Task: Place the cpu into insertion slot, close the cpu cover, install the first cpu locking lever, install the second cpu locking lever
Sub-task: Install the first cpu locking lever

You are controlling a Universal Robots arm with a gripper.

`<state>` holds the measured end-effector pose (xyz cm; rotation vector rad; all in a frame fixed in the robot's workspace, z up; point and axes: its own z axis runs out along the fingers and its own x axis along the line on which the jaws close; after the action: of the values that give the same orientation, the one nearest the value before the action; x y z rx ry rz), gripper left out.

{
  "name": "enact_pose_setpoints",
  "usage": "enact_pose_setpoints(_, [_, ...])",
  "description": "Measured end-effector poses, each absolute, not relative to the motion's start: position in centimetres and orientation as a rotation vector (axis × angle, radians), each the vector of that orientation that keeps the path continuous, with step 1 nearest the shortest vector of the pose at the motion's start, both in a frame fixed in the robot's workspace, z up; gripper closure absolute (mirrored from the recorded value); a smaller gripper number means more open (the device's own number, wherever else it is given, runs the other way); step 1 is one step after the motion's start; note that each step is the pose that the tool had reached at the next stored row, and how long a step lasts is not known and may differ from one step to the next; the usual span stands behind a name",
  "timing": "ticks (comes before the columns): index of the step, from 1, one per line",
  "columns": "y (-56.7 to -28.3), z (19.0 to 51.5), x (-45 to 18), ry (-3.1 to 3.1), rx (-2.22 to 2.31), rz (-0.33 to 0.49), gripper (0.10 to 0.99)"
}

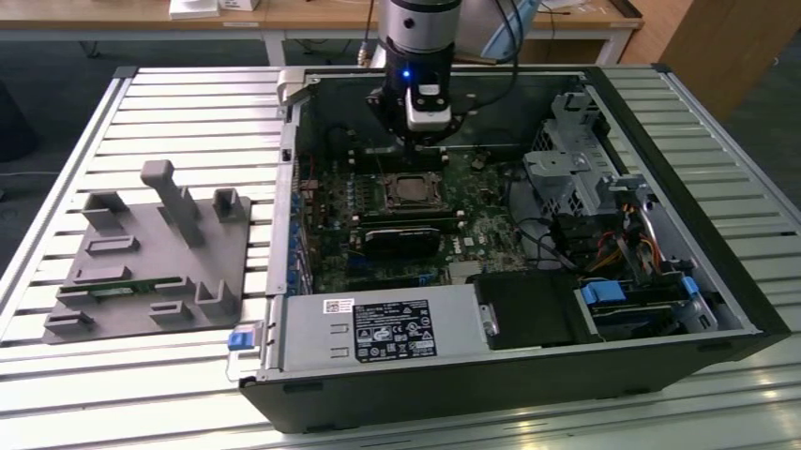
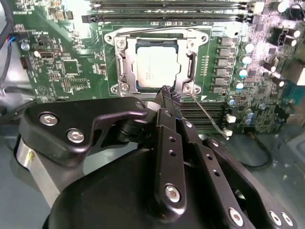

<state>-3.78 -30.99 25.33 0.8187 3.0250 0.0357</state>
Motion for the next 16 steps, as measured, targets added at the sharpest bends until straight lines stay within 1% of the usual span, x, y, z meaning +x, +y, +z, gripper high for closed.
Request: enact_pose_setpoints(16, [-30.99, 25.23, -3.78, 3.108, 0.425, 0.039, 0.980])
